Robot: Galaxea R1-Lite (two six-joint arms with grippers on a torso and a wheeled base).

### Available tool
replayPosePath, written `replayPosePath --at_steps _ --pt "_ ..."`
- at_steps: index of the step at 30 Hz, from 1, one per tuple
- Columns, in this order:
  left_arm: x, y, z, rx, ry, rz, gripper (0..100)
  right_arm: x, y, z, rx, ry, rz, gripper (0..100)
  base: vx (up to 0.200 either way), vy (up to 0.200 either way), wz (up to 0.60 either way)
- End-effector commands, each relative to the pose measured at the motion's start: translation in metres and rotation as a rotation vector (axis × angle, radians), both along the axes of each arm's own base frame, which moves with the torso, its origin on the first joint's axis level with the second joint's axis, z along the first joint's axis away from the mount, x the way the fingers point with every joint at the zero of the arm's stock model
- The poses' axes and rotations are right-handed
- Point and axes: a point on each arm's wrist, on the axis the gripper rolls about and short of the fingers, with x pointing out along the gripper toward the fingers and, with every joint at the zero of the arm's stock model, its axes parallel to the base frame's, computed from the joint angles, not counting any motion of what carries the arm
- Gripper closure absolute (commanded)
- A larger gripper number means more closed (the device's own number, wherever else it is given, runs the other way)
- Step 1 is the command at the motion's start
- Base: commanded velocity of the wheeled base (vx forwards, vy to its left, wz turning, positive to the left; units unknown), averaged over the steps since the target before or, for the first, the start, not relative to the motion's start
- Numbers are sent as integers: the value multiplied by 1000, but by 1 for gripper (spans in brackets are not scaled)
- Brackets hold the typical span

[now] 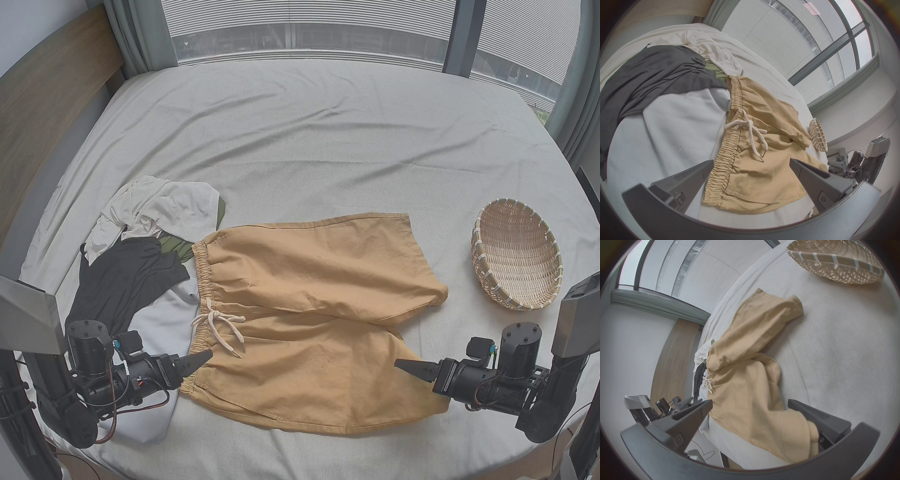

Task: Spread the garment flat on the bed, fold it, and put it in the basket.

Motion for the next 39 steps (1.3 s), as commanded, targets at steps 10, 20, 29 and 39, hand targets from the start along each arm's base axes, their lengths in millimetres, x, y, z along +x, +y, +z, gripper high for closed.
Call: replayPosePath --at_steps 10,20,29,39 --pt "-1 -2 -5 8 23 -11 0 11 -3 24 79 -95 -45 0 0 0 0" --pt "-1 -5 -9 17 36 -11 0 14 -7 26 80 -102 -63 0 0 0 0" --pt "-1 -5 -10 19 40 -8 0 -5 -49 -39 -237 145 -97 0 0 0 0" --pt "0 -5 -11 18 38 -10 0 -22 -30 -40 -255 195 10 0 0 0 0"
